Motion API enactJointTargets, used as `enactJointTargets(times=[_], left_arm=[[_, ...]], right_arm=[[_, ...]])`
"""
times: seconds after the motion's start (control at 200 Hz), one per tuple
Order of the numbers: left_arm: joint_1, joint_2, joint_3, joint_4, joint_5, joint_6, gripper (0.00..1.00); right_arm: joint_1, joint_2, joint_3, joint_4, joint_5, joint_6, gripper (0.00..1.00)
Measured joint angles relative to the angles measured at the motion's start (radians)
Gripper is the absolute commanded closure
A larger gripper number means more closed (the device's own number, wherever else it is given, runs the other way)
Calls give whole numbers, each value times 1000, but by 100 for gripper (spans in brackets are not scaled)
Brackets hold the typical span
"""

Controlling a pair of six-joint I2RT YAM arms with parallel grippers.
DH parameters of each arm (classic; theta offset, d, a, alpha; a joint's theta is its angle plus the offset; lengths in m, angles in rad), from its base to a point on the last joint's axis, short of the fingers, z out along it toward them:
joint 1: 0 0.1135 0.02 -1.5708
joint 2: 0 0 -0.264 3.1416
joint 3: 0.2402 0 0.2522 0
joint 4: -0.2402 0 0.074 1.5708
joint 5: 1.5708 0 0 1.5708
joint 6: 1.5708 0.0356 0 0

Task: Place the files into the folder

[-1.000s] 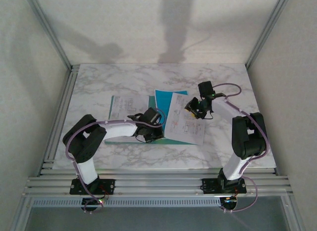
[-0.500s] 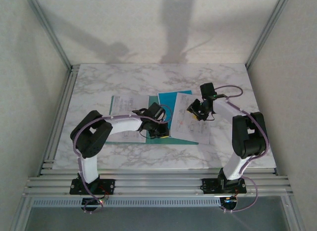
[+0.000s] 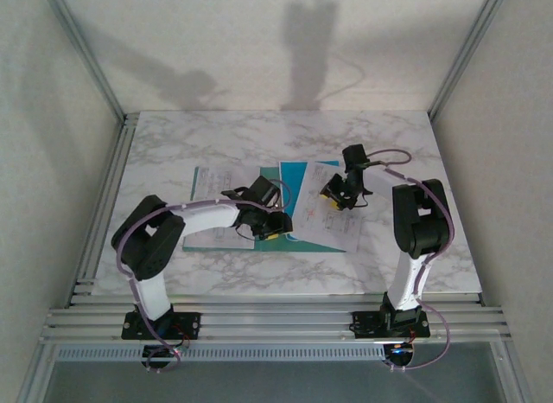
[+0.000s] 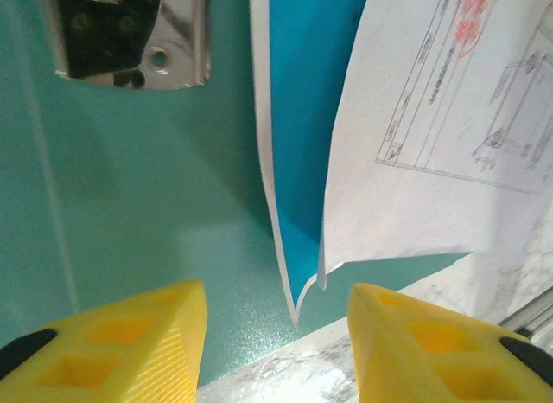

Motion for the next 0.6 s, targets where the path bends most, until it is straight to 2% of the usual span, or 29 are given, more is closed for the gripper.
enactJointTargets(times=[0.17, 0.28, 0.601], left_arm=[[51, -81, -82, 23, -22, -53, 44], [73, -86, -105, 57, -18, -92, 43], [46, -31, -88, 140, 14, -163, 44]], right_arm=[[18, 20, 10, -1, -37, -55, 64], [31, 31, 25, -6, -48, -93, 64], [46, 90, 120, -51, -51, -179, 65]])
